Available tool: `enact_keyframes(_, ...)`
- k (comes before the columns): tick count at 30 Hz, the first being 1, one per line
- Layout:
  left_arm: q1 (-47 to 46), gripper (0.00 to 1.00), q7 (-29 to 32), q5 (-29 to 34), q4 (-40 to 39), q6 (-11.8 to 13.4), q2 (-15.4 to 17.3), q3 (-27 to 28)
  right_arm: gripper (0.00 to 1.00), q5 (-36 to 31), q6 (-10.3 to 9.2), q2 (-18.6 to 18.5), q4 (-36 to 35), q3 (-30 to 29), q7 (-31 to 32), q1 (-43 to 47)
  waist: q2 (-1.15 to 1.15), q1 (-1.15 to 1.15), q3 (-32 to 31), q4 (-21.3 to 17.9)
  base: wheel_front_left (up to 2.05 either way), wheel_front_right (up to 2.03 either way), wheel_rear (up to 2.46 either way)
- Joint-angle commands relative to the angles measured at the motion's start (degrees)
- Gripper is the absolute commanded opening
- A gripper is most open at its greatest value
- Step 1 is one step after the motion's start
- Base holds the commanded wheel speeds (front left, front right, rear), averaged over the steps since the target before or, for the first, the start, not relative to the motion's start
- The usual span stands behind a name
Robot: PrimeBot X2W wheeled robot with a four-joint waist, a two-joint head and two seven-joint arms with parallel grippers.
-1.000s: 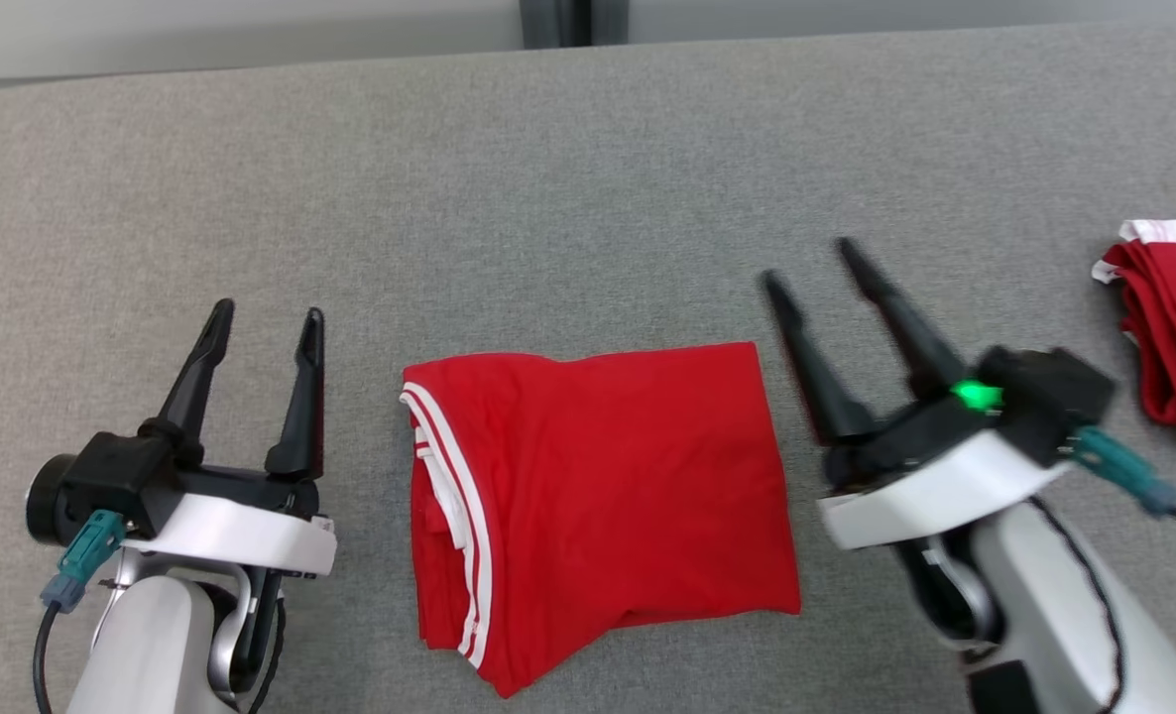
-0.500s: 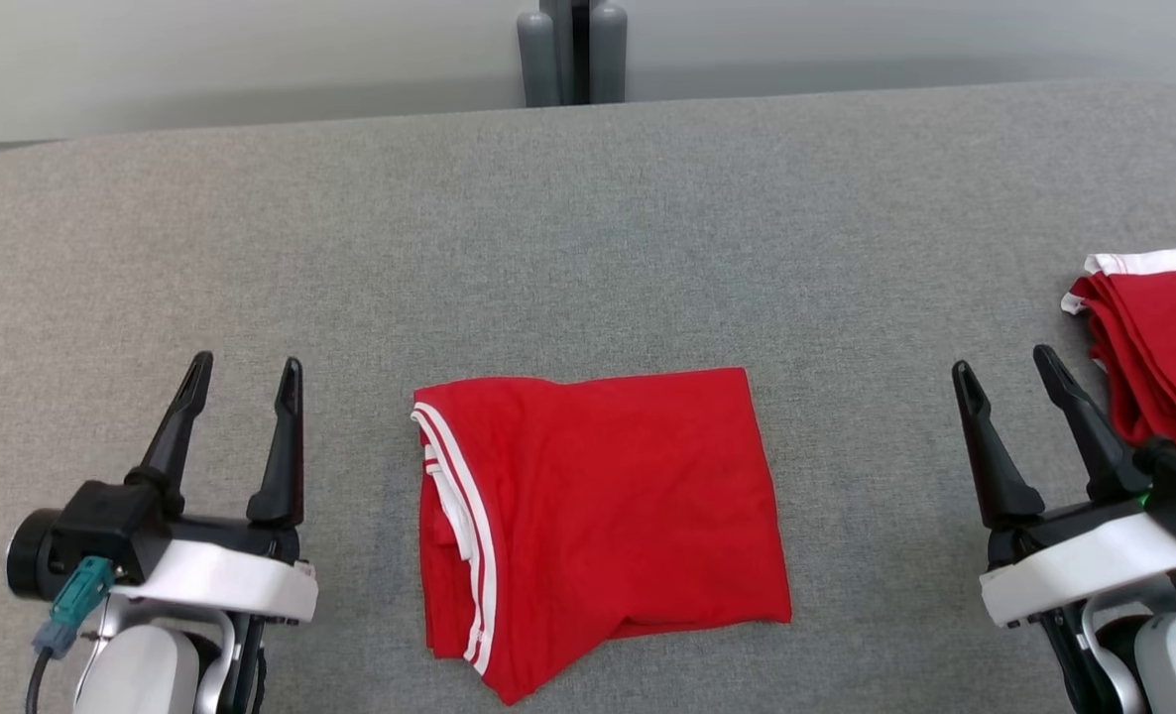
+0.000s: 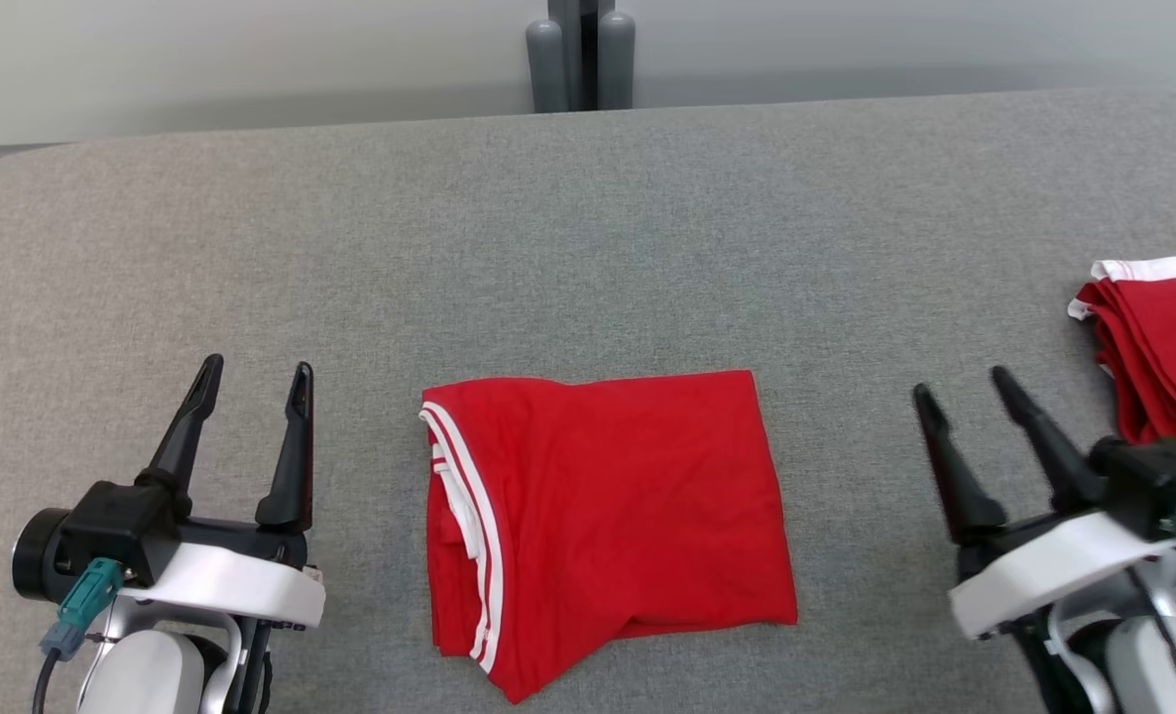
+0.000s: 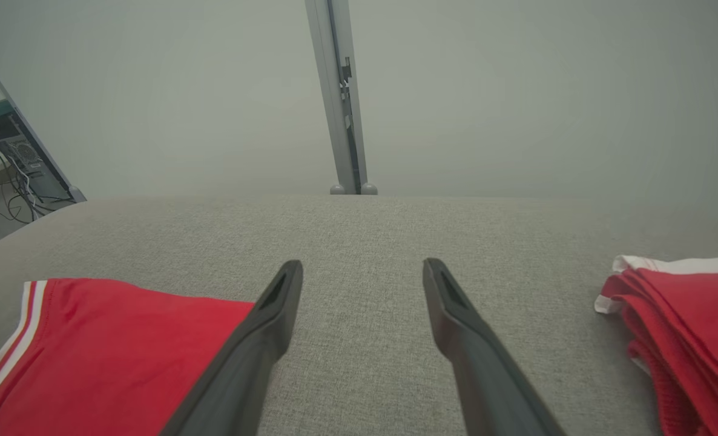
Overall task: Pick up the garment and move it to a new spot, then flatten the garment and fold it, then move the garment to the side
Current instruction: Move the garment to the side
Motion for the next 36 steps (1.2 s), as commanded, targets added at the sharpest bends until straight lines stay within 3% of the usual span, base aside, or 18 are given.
enact_keyframes(1,-0.36,1.00,0.05,0.07,-0.26,0.32,0.12,-0.26,1.00,0.61,0.01,-0.47,1.03,1.76,1.32,-1.03,0.00,0.00,0.43,0.37,0.00,0.00,0.00)
enact_keyframes(10,-0.66,1.00,0.15,-1.18,0.43,0.10,-0.65,-0.87,1.00,4.60,0.00,-0.38,10.79,16.68,5.15,-5.47,0.00,0.00,1.87,1.86,0.00,0.00,0.00)
enact_keyframes(18,-1.62,1.00,-0.24,-1.97,1.39,-0.19,-1.10,-1.54,1.00,6.56,0.01,0.61,21.88,22.17,6.13,-9.61,0.00,0.00,2.66,3.04,0.00,0.00,0.00)
enact_keyframes(20,-1.46,1.00,-0.28,-1.97,1.72,-0.29,-1.11,-1.61,0.42,7.42,0.01,0.98,23.21,22.98,5.51,-10.14,0.00,0.00,2.52,3.10,0.00,0.00,0.00)
enact_keyframes(21,-1.34,1.00,-0.34,-2.06,1.85,-0.28,-1.07,-1.60,0.00,7.88,0.01,0.96,23.72,23.47,5.67,-10.31,0.00,0.00,2.44,3.08,0.00,0.00,0.00)
enact_keyframes(28,-1.42,1.00,-0.63,-2.33,1.21,-0.02,-0.37,-1.31,0.00,5.46,-0.01,-2.89,22.00,24.46,1.65,-12.66,0.00,0.00,3.07,0.74,0.00,0.00,0.00)
enact_keyframes(36,-0.77,1.00,0.39,-2.75,-1.87,0.41,1.31,-0.31,0.00,1.30,0.01,-8.20,17.69,21.71,-1.09,-11.47,0.00,0.00,4.51,-8.28,0.00,0.00,0.00)
